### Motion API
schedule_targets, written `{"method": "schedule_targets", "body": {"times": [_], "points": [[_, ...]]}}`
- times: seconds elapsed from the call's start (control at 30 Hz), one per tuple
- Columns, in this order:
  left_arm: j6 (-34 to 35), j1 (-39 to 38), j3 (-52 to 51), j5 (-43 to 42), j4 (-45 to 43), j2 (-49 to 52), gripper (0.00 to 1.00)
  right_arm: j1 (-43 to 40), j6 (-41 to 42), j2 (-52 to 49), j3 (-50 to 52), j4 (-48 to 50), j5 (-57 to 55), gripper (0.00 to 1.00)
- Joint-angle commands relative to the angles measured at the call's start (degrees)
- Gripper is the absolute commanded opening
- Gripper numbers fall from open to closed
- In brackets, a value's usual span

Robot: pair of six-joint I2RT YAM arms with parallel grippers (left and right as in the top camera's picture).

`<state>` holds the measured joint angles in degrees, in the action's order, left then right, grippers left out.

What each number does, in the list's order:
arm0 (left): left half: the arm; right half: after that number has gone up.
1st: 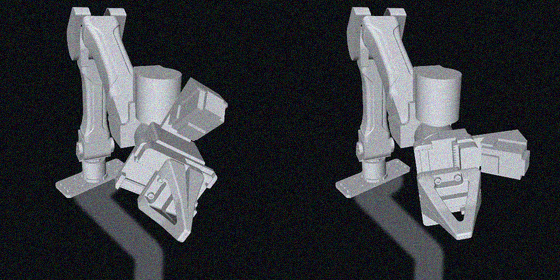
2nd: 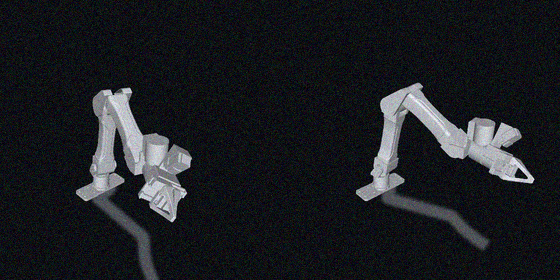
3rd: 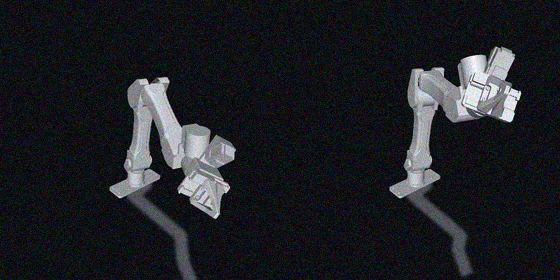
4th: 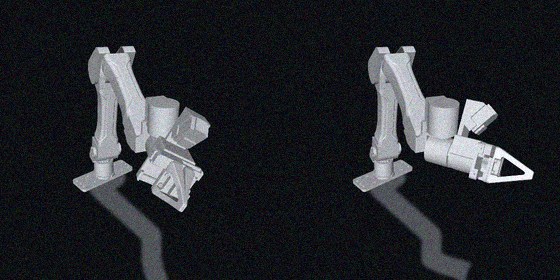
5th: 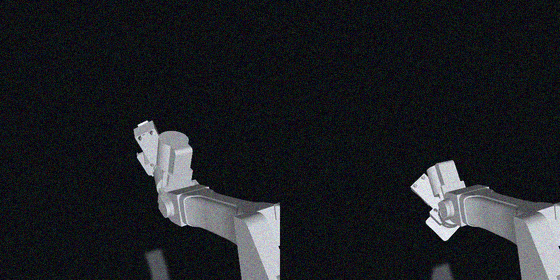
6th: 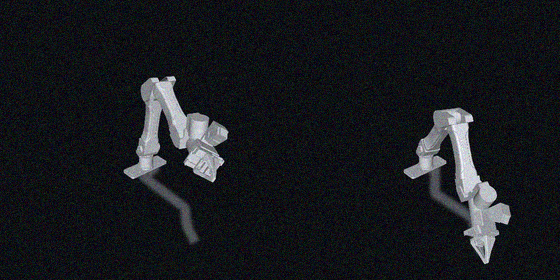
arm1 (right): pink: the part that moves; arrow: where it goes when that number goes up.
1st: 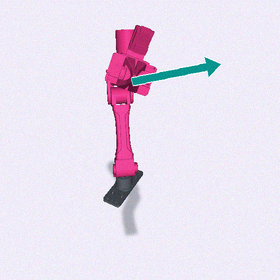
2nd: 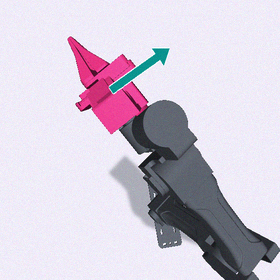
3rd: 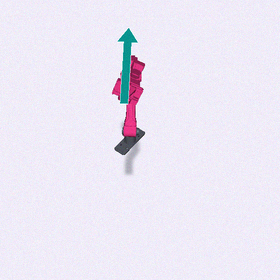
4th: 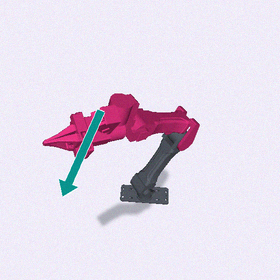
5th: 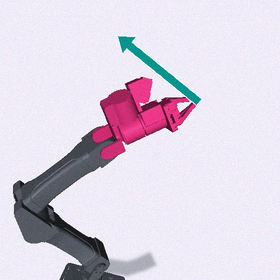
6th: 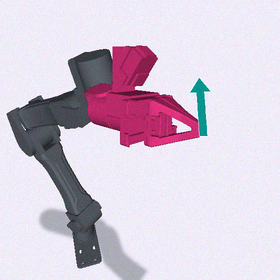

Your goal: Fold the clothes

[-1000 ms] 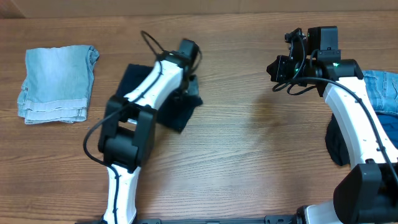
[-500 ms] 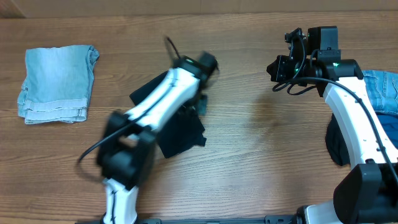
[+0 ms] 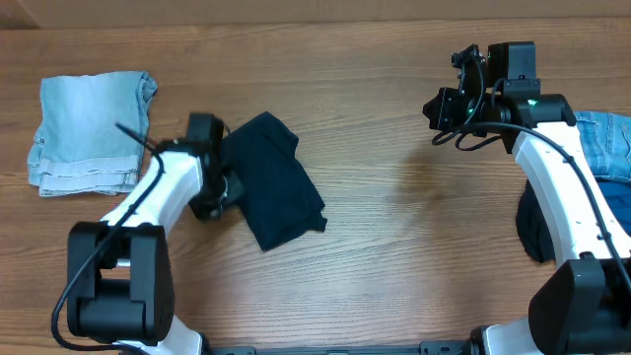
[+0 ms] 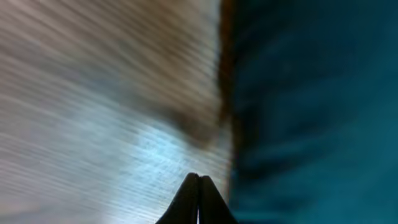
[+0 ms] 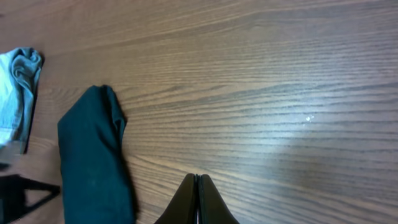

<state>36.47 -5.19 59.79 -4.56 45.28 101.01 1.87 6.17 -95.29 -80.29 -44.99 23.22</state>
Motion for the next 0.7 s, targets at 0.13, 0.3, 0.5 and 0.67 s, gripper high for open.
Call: {"method": "schedule_targets", "body": {"times": [0.13,0.3,0.5,0.67], "points": [[3.76,0.35,-6.49,1.88,-19.82,-0.59,0.05,-0.17,-0.26,0.33,-0.44,0.81,0.44,0.04],[-2.32,0.37,-4.09,-1.05,-29.05,3.45,0.11,-0.17,-0.26,0.33,-0.44,0.87,0.46,0.04],[1.75,4.63,8.35,0.09,-9.11,4.07,0.21,-0.17,-0.26,0.33,-0.44,0.02,0.46,0.04],[0.50,10.80,7.78,-15.89,-11.50,5.07,0.74,-0.17,-0.26,0.33,-0.44,-0.15,0.46,0.05]]}}
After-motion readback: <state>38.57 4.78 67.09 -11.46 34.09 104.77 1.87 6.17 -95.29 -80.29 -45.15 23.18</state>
